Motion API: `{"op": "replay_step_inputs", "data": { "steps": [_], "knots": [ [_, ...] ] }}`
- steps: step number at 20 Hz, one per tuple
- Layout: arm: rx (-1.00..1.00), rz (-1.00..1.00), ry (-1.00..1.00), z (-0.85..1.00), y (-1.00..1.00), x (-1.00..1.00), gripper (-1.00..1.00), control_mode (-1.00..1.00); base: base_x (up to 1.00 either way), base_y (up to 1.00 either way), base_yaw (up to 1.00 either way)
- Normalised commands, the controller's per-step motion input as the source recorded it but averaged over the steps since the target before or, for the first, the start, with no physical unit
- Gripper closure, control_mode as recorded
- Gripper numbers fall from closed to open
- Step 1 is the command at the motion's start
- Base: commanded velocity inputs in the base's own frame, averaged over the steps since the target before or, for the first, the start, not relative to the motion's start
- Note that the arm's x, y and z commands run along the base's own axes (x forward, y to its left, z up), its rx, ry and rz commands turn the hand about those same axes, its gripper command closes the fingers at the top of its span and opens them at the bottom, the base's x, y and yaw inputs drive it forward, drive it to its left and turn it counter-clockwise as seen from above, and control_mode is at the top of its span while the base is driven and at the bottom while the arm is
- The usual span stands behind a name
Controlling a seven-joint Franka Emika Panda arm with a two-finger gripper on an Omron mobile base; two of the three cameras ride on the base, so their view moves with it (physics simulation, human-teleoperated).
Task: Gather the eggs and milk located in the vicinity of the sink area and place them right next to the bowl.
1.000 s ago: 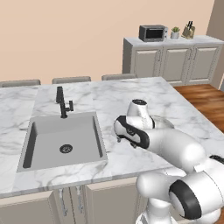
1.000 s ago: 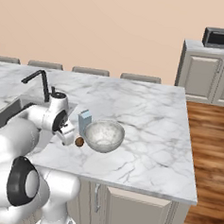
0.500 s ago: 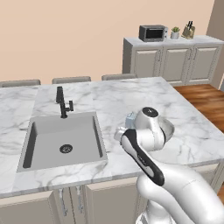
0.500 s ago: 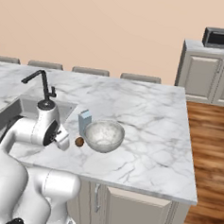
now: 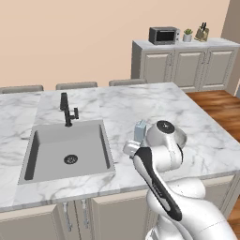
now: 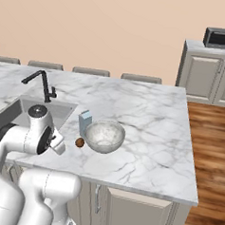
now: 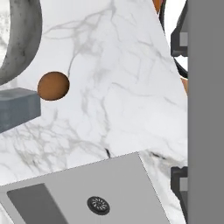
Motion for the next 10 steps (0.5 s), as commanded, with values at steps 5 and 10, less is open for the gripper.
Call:
{"op": "replay_step_inputs", "data": {
  "steps": [5, 10],
  "knots": [
    [0.00, 0.00, 0.00, 0.00, 0.00, -0.25, -1.00, -1.00, 0.00, 0.00, 0.00],
    [0.00, 0.00, 0.00, -0.12, 0.00, -0.95, -1.00, -1.00, 0.00, 0.00, 0.00]
  ]
}}
